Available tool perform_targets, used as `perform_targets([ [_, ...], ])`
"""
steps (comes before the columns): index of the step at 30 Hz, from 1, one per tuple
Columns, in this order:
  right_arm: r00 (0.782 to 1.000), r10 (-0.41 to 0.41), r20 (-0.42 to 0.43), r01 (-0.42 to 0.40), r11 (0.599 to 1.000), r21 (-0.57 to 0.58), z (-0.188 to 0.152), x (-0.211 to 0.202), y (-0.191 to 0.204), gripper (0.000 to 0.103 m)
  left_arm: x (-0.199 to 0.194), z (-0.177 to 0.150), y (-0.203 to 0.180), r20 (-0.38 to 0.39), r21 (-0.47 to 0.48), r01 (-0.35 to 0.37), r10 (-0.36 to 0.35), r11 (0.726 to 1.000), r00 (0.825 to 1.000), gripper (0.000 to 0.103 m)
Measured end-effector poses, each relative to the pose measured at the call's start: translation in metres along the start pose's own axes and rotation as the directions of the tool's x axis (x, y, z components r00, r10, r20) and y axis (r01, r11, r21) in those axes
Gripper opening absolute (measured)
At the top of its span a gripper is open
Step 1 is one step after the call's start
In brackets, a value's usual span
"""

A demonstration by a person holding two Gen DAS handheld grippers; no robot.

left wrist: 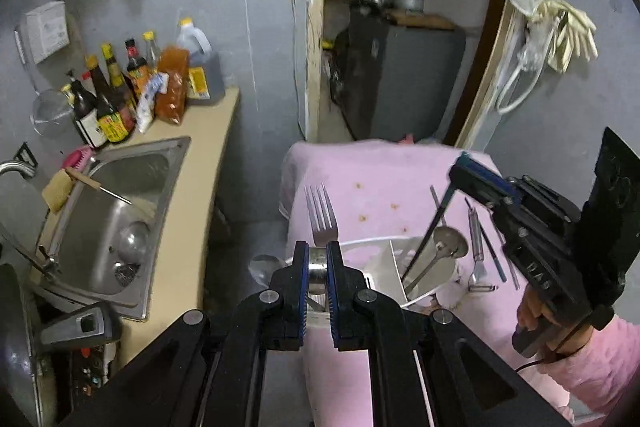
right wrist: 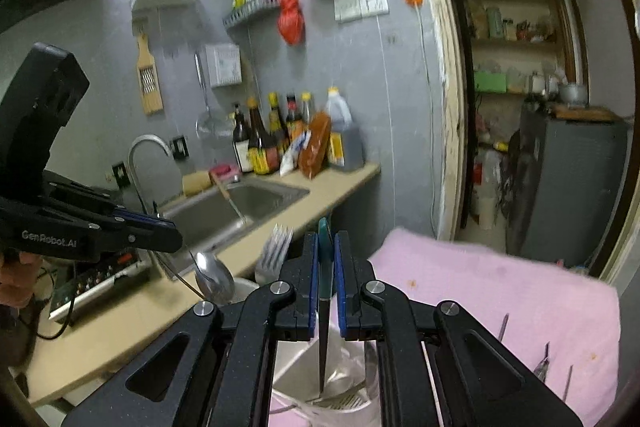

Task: Organize utensils
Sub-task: 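Lift the fork and teal-handled utensil and carry both over the white caddy, then open the left tool over the caddy while the right tool releases its utensil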

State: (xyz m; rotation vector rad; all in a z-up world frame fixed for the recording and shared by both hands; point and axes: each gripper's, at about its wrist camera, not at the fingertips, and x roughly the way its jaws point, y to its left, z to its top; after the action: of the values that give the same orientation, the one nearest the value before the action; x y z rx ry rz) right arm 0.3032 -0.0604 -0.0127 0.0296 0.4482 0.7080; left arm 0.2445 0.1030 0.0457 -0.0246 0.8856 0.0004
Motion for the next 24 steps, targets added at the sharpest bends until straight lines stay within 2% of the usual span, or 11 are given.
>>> perform_targets([
  [1, 1.0, 0.008, -0.012, -0.008, 1.0, 0.025, -0.004, 0.002, -0.003, 0.019, 0.005, -0.002, 0.001, -0.012, -0.008, 0.008, -0.008, 1.0, 1.0, 0.009],
  [2, 1.0, 0.012, -0.015, -0.012, 0.999, 0.049, -0.006, 0.002, -0.005, 0.031, 0.009, -0.004, 0.002, -0.018, -0.021, 0.017, -0.017, 1.0, 1.0, 0.009],
  [3, 1.0, 0.018, -0.012, -0.017, 0.997, 0.08, -0.01, -0.001, -0.009, 0.036, 0.013, -0.008, 0.003, -0.008, -0.036, 0.022, -0.022, 0.999, 1.0, 0.009],
  [5, 1.0, 0.014, 0.0, -0.013, 0.996, 0.091, -0.015, -0.008, -0.012, 0.037, 0.017, -0.018, 0.005, 0.025, -0.069, 0.033, -0.032, 0.997, 0.999, 0.011],
  [8, 1.0, -0.003, 0.012, 0.002, 0.996, 0.095, -0.021, -0.019, -0.016, 0.045, 0.018, -0.031, 0.008, 0.062, -0.137, 0.051, -0.043, 0.989, 0.997, 0.014],
  [13, 0.998, -0.047, 0.05, 0.043, 0.996, 0.083, -0.016, -0.045, -0.022, 0.056, 0.01, -0.043, 0.006, 0.14, -0.179, 0.079, -0.054, 0.981, 0.989, 0.03],
  [15, 0.996, -0.062, 0.062, 0.057, 0.995, 0.087, -0.012, -0.054, -0.025, 0.059, 0.003, -0.046, 0.005, 0.188, -0.19, 0.071, -0.035, 0.979, 0.982, 0.056],
  [17, 0.994, -0.076, 0.073, 0.069, 0.993, 0.091, -0.008, -0.062, -0.029, 0.063, -0.005, -0.047, 0.002, 0.231, -0.189, 0.075, -0.03, 0.979, 0.973, 0.057],
  [20, 0.99, -0.105, 0.092, 0.097, 0.991, 0.092, -0.004, -0.074, -0.031, 0.07, -0.01, -0.046, -0.004, 0.253, -0.178, 0.057, -0.011, 0.982, 0.967, 0.057],
  [24, 0.98, -0.155, 0.122, 0.142, 0.984, 0.104, 0.0, -0.091, -0.036, 0.078, -0.021, -0.046, -0.006, 0.304, -0.184, 0.069, -0.01, 0.98, 0.952, 0.07],
])
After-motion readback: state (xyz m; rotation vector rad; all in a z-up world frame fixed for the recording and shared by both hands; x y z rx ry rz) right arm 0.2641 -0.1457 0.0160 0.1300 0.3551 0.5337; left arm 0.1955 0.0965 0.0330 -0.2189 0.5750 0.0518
